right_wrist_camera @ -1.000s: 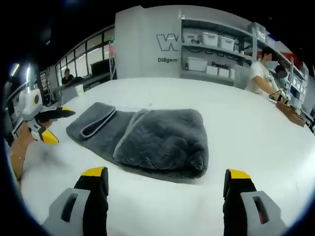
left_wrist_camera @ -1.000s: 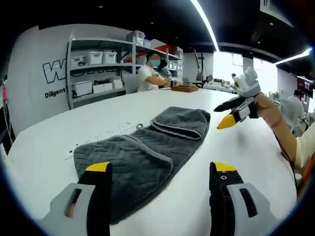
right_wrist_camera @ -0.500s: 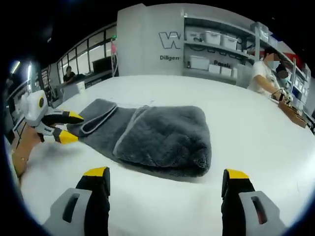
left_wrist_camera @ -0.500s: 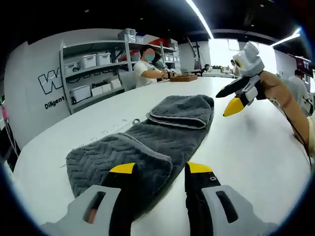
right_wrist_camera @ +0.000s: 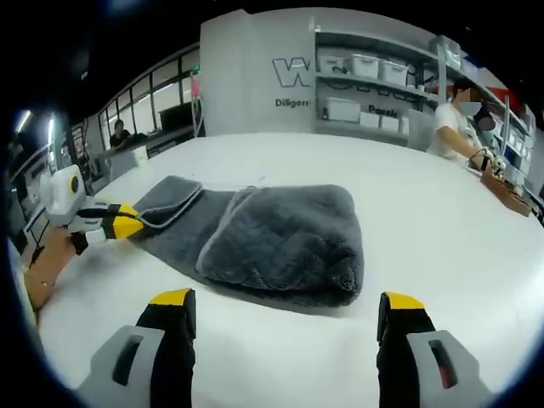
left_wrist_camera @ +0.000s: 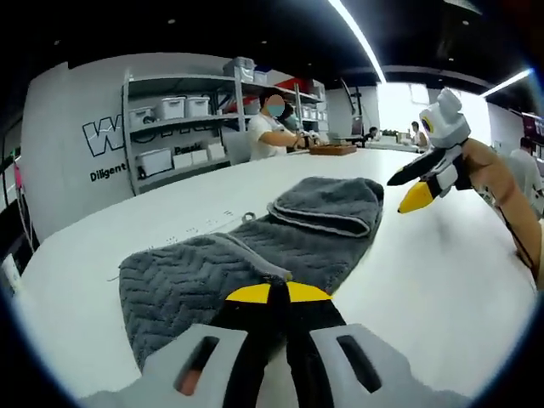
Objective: Open the folded towel by lifting each exposed corner and separating the folded layers until the towel lies flat within the target outline without major curled edges
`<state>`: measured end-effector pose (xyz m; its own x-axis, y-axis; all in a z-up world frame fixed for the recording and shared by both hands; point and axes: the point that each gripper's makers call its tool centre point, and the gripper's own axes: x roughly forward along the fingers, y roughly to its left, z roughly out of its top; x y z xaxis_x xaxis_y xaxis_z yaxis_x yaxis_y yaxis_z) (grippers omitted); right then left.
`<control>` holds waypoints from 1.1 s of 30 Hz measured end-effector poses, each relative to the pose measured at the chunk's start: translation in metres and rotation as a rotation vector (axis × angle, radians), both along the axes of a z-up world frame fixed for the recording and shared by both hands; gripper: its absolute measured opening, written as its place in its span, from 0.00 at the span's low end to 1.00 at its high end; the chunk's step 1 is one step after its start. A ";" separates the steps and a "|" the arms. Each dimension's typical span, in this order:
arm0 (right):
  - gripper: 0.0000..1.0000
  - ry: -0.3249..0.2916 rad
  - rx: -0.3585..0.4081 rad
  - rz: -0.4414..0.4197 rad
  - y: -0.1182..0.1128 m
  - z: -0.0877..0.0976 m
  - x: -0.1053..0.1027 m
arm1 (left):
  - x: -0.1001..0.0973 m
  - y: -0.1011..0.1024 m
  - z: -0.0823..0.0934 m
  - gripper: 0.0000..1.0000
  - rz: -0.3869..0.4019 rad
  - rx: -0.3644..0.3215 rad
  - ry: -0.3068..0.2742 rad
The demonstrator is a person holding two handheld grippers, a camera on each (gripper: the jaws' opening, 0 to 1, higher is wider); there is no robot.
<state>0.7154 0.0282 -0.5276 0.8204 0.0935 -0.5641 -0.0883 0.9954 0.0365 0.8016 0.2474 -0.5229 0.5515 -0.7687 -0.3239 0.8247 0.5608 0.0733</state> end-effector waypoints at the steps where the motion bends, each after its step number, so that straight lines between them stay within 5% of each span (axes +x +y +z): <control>1: 0.87 -0.002 0.006 0.001 0.000 0.000 0.000 | 0.001 0.001 0.003 0.03 0.007 -0.008 -0.001; 10: 0.91 0.003 0.015 0.006 0.002 -0.001 0.000 | 0.023 0.035 0.043 0.03 0.139 -0.136 -0.034; 17: 0.91 0.005 0.018 0.013 0.004 -0.001 -0.001 | 0.047 0.093 0.072 0.03 0.305 -0.224 -0.095; 33: 0.91 0.018 0.013 0.017 0.006 -0.004 -0.001 | 0.055 0.160 0.082 0.04 0.444 -0.244 -0.126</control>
<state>0.7144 0.0339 -0.5316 0.8083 0.1149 -0.5775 -0.1049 0.9932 0.0507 0.8567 0.4072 -0.4409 0.8649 -0.4963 -0.0745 0.4963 0.8679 -0.0202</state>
